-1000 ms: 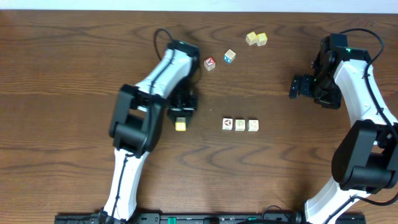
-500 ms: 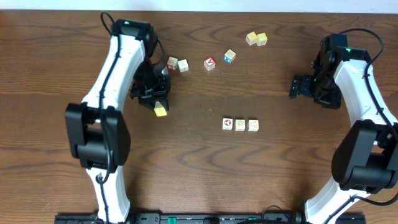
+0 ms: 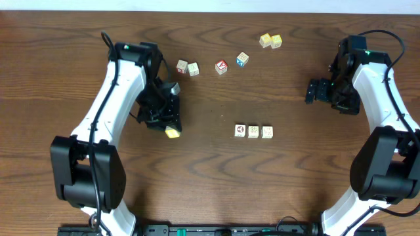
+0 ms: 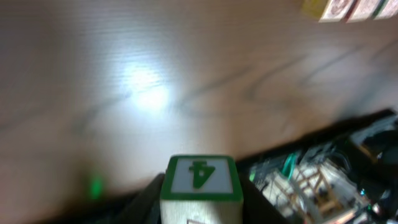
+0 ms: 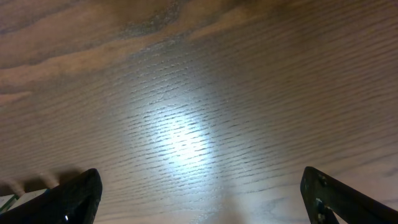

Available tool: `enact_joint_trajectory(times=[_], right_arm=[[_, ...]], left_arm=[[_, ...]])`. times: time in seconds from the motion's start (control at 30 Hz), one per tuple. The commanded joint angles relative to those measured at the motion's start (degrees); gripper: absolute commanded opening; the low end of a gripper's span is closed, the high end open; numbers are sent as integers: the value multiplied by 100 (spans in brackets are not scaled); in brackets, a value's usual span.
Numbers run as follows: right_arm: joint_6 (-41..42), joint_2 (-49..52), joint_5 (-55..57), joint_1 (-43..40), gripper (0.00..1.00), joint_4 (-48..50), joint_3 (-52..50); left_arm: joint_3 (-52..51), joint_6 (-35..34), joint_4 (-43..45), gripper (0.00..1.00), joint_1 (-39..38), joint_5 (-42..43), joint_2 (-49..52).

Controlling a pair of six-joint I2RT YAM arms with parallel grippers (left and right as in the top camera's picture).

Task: Lift 4 blocks
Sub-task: 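Lift the 4 block and carry it toward the block row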

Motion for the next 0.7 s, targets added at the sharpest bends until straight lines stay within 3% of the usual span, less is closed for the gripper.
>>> enact_joint_trajectory(times=[0.0, 0.03, 0.1, 0.2, 0.5, 0.67], right_arm=[[-57, 0, 57, -13, 99, 0, 68], [-57, 0, 57, -13, 99, 0, 68], [-57, 0, 57, -13, 99, 0, 68], [-57, 0, 57, -13, 99, 0, 68], [-57, 0, 55, -13, 99, 0, 68], [-57, 0, 57, -13, 99, 0, 68]], left_arm=[[-326, -511, 634, 28, 2, 619, -87], [-505, -1014, 1224, 27, -13, 616, -87], [-645, -1364, 1676, 27, -50, 616, -87], [-857, -1845, 2343, 36, -166, 614, -85], [-1408, -2564, 3668, 37, -844, 267, -55], [-1576, -2776, 4063, 37, -1305, -813, -33]])
